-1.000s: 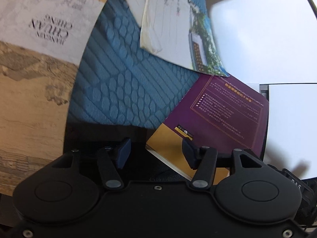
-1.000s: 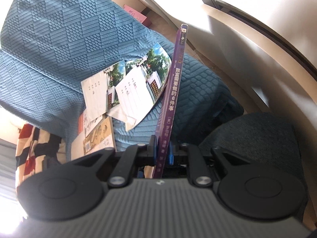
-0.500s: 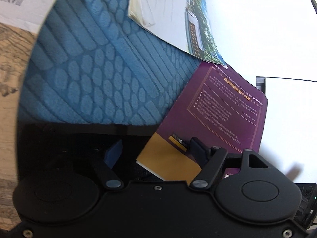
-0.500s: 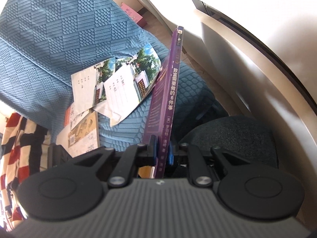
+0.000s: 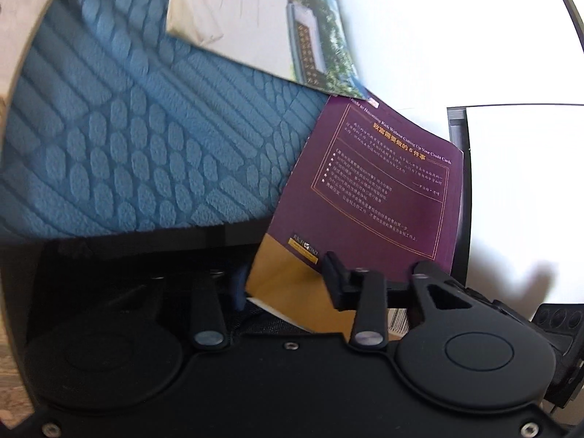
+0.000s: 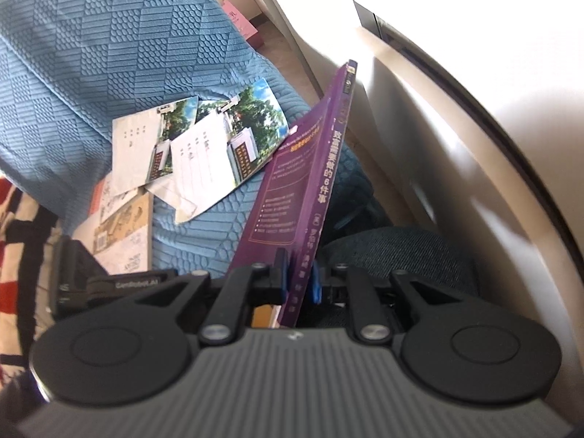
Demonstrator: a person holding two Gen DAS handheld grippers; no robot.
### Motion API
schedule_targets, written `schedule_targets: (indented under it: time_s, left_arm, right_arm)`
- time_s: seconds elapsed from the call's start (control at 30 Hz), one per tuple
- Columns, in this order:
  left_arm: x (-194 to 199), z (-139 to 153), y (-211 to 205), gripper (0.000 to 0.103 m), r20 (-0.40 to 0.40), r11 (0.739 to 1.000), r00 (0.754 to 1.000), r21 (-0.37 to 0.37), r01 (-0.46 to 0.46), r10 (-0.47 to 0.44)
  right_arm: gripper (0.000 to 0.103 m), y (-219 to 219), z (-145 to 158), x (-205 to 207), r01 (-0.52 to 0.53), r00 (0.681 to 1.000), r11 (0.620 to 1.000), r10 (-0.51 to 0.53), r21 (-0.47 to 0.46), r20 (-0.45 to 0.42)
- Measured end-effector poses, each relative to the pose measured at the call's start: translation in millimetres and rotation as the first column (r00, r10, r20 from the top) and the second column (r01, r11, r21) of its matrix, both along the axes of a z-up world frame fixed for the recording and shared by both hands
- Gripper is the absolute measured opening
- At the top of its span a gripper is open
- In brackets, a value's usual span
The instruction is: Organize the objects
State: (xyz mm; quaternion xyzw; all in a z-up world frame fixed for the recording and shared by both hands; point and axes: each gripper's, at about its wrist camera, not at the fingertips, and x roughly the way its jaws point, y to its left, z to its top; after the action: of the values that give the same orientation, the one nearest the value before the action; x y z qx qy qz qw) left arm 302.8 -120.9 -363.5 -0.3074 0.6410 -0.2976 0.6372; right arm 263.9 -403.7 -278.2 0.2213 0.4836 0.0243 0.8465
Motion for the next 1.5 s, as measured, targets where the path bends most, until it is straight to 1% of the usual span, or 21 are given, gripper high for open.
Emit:
schedule_targets:
  time_s: [0.07,0.17,0.27,0.4,0.6,0.93,1.23,1.33,1.5]
  left_arm:
    - [-1.3,11.1,2.0,0.024,0.034,1.000,0.999,0.017,0.001,-0.001]
    - [-5.6,29.6,5.6,0.020,0.080,0.999,0.997,0.042,-0.005,0.001]
    - [-10.8,48.7,11.8,0.018,0.129,0.998,0.992,0.070,-0.002,-0.007]
    - [-19.0,65.5,13.9,0.017,0.172,0.997,0.985,0.082,-0.007,-0.007]
    - [-34.5,87.2,20.5,0.017,0.208,0.996,0.978,0.080,-0.027,0.010]
    - [-49.4,128.8,42.5,0.017,0.276,0.996,0.960,0.063,-0.069,0.049]
    - [-51.0,169.1,82.6,0.017,0.326,0.988,0.939,0.067,-0.135,0.106]
    - [-49.8,177.3,98.7,0.017,0.334,0.984,0.934,0.073,-0.161,0.128]
    - [-50.8,182.8,130.0,0.017,0.323,0.972,0.928,0.080,-0.220,0.183]
  right_arm:
    - [0.016,1.8,2.2,-0.1,-0.006,1.000,1.000,0.006,-0.018,0.012]
    - [0.017,7.6,8.1,-1.1,-0.016,0.999,0.998,0.018,-0.061,0.037]
    - [0.018,13.1,16.0,-2.8,-0.027,0.997,0.995,0.033,-0.092,0.063]
    - [0.018,16.1,24.5,-6.8,-0.029,0.996,0.994,0.037,-0.103,0.083]
    - [0.019,19.2,40.2,-17.7,-0.030,0.992,0.995,0.042,-0.100,0.115]
    - [0.019,32.3,70.3,-35.4,-0.057,0.983,0.995,0.071,-0.084,0.169]
    - [0.019,60.9,97.2,-28.1,-0.118,0.967,0.991,0.130,-0.066,0.218]
    - [0.019,74.3,103.7,-23.8,-0.149,0.961,0.987,0.159,-0.062,0.227]
    - [0.019,101.3,108.3,-13.1,-0.205,0.951,0.977,0.212,-0.052,0.224]
